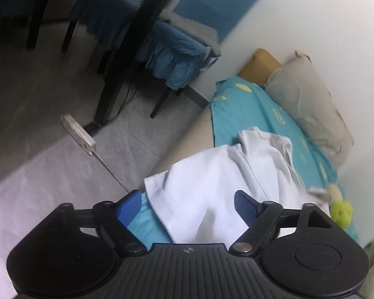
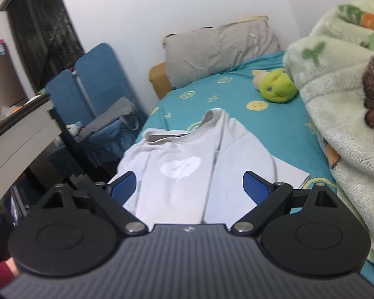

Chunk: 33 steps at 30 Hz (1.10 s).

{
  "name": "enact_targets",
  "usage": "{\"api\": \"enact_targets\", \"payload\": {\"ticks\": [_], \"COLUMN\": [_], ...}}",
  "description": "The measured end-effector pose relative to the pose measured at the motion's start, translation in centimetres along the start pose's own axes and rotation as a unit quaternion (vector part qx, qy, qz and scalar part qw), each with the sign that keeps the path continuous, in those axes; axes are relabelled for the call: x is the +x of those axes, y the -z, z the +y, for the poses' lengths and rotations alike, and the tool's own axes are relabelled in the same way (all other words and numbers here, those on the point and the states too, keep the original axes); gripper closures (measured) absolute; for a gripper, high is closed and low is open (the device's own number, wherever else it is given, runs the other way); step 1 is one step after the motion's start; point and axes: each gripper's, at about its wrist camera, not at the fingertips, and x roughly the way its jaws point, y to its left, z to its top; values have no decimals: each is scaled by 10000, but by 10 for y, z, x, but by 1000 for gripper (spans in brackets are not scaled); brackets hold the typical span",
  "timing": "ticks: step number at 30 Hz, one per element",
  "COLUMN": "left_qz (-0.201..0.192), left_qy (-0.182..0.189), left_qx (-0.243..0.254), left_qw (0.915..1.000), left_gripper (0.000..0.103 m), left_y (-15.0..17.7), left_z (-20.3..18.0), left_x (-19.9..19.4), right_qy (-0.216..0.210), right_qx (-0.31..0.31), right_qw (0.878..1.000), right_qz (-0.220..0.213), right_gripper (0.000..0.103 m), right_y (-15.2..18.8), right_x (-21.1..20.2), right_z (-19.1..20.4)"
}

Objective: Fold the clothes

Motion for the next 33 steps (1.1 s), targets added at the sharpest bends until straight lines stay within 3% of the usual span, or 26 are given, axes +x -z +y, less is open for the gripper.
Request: {"api": "enact_targets", "payload": {"ticks": [1,2,5,6,7,9,11,15,18,21,25,26,27,28,30,33], "left_qz": [71,102,-107,-178,-237,-358,-555,-997,-1321,-1637,-1490,-1429,-1381,-1344,-1254,-1046], "left_qy": [39,15,-196,-179,-124,0,-5,-603,-1047,-1485,-2038,-2071,-1965,-1847,-1634,-1228], "left_qx": [-77,-67,165,227,266,358,563,1276,1802,2318,2613,2597,2495,2426,2370,2335], "left_qw": [9999,9999,9996,9994,9993,9987,9969,9850,9691,9473,9317,9323,9381,9429,9494,9589], "left_gripper": [40,45,74,89,96,98,99,99,100,100,98,95,88,74,57,47], "left_y": [0,2,5,3,0,-8,-23,-73,-111,-149,-160,-160,-158,-154,-144,-128], "left_z": [2,3,-1,-2,-3,-9,-18,-48,-70,-93,-95,-92,-87,-82,-76,-68], "left_x": [9,15,19,18,16,12,7,13,17,22,62,71,75,77,77,63], "right_qy": [27,55,110,122,135,160,185,245,397,554,710,744,778,803,831,814], "right_qx": [56,112,207,223,240,272,305,309,185,73,-53,-89,-119,-144,-184,-216], "right_qw": [10000,9999,9997,9996,9996,9994,9993,9991,9990,9984,9974,9972,9969,9967,9964,9964], "right_qz": [13,26,66,79,93,120,147,153,122,94,65,55,43,45,63,112], "right_gripper": [9,9,9,9,9,9,9,9,9,9,9,9,9,9,9,9], "right_y": [0,0,0,1,1,2,3,3,3,2,1,0,0,1,2,3], "right_x": [4,8,14,16,17,20,23,24,24,30,39,42,44,47,53,58], "right_z": [-4,-8,-15,-15,-16,-17,-19,-21,-19,-20,-22,-22,-23,-23,-25,-25]}}
